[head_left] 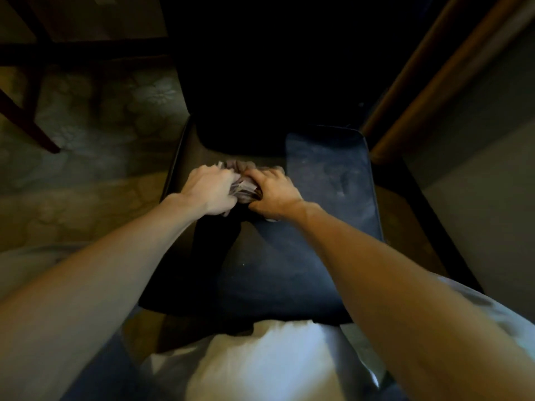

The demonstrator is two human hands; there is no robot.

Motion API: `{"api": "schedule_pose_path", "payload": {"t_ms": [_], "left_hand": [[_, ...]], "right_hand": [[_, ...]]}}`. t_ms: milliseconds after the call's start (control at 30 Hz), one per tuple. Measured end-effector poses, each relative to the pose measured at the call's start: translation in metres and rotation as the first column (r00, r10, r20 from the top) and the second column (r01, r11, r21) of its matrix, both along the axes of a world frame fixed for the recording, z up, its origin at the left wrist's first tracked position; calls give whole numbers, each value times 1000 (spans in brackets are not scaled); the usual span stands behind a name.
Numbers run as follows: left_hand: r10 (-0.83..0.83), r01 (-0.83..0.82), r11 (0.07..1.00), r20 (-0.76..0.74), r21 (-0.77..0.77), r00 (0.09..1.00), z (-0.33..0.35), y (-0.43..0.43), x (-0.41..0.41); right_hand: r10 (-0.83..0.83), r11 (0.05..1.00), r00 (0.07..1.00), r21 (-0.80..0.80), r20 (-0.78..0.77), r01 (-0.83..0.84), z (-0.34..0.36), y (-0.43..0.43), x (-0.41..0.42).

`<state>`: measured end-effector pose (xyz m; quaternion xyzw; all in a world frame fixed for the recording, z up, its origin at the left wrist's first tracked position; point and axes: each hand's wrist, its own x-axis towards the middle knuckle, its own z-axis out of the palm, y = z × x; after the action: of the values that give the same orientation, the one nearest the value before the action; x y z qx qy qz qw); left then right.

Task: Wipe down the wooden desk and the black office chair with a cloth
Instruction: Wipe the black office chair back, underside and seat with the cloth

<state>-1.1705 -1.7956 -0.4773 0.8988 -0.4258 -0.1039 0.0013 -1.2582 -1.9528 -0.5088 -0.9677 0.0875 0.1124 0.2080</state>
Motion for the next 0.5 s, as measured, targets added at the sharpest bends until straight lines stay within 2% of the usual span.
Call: {"api": "schedule_pose_path", "payload": {"t_ms": [167,300,500], "left_hand": [[-19,18,999,37,41,999,-4,33,-46],[-50,52,994,-20,101,999,-2,57,-70],[-127,129,983,-24,133,992,3,92,-105]], "right_hand": [[22,1000,1000,-16,-13,-23,7,35,-53],[49,999,999,11,2,-49,10,58,-86],[32,999,999,-7,-15,-32,4,95,-123]]}}
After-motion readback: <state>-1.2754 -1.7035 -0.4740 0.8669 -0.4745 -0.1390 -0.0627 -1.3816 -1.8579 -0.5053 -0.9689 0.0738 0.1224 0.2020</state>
